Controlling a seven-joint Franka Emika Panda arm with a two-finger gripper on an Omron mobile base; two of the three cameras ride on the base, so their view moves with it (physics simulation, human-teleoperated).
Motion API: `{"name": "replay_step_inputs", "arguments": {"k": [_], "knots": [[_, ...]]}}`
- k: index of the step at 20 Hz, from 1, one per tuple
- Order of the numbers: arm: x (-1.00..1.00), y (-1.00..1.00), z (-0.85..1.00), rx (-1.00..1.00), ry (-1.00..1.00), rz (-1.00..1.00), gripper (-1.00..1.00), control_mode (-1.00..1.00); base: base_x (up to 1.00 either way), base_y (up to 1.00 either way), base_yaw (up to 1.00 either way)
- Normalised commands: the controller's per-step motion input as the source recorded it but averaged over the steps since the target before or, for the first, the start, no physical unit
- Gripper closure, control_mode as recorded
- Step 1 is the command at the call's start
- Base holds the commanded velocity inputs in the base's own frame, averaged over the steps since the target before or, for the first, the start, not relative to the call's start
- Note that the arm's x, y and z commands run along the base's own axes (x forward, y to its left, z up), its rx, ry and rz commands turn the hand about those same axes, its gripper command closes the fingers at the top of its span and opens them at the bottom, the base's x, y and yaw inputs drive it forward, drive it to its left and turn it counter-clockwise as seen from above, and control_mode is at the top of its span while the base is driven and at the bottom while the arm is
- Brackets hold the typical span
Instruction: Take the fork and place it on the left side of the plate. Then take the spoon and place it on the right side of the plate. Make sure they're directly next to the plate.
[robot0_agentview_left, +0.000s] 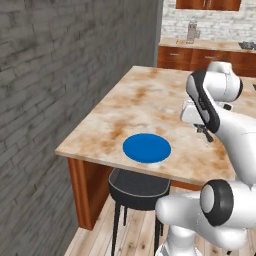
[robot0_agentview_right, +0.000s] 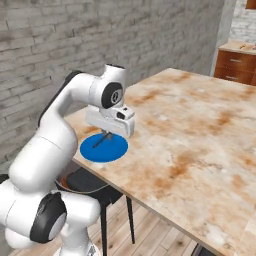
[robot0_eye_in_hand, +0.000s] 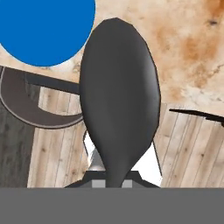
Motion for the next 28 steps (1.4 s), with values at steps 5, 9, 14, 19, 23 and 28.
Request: {"name": "replay_step_inputs", "arguments": {"k": [5, 9, 14, 19, 23, 28], "knots": [[0.50, -0.02, -0.60, 0.00, 0.23, 0.00, 1.00, -1.00, 0.00, 0.00, 0.00], [0.28, -0.04, -0.64, 0.00, 0.19, 0.00, 1.00, -1.00, 0.00, 0.00, 0.00], [0.01, -0.08, -0.57, 0.00, 0.06, 0.00, 1.00, -1.00, 0.00, 0.00, 0.00], [0.03, 0.00, -0.38, 0.00, -0.02, -0.01, 1.00, -1.00, 0.00, 0.00, 0.00], [0.10, 0.00, -0.49, 0.00, -0.16, 0.00, 1.00, -1.00, 0.00, 0.00, 0.00], [0.37, 0.00, -0.53, 0.01, -0.19, 0.00, 1.00, -1.00, 0.00, 0.00, 0.00]]}}
